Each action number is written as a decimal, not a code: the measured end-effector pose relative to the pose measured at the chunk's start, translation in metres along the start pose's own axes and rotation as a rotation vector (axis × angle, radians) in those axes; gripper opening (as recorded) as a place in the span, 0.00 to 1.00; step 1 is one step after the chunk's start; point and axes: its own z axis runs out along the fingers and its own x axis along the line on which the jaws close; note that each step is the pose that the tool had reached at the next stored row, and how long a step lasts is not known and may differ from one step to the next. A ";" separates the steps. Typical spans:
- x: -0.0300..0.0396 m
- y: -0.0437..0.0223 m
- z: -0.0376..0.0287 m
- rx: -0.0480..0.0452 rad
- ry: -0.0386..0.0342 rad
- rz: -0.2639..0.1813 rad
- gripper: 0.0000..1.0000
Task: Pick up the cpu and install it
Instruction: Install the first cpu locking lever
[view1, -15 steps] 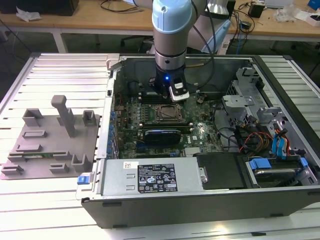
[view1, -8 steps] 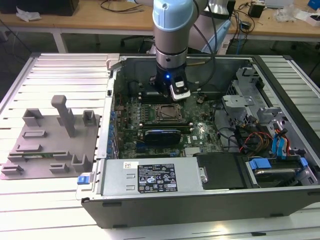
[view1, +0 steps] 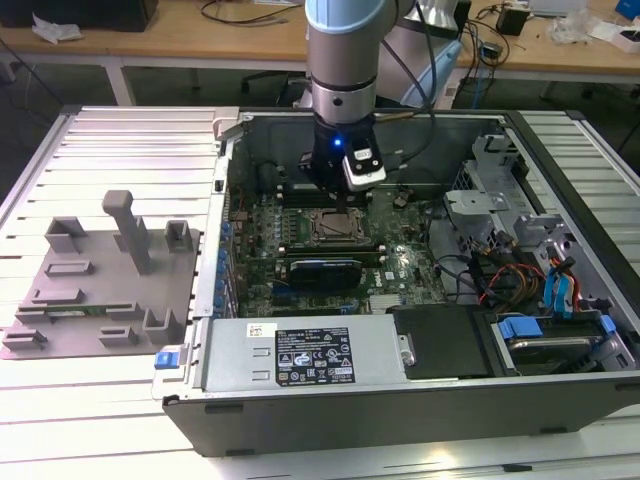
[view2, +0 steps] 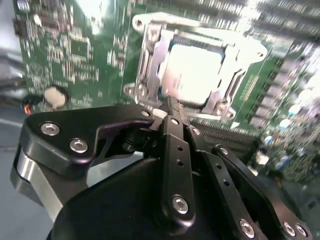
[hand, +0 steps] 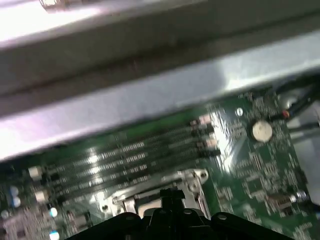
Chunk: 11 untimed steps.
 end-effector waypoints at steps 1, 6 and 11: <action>0.0000 0.0000 0.0000 0.0202 -0.0063 -0.002 0.11; 0.0000 0.0001 0.0001 0.0327 -0.0103 -0.009 0.11; 0.0000 0.0000 0.0004 0.0435 -0.0133 -0.138 0.11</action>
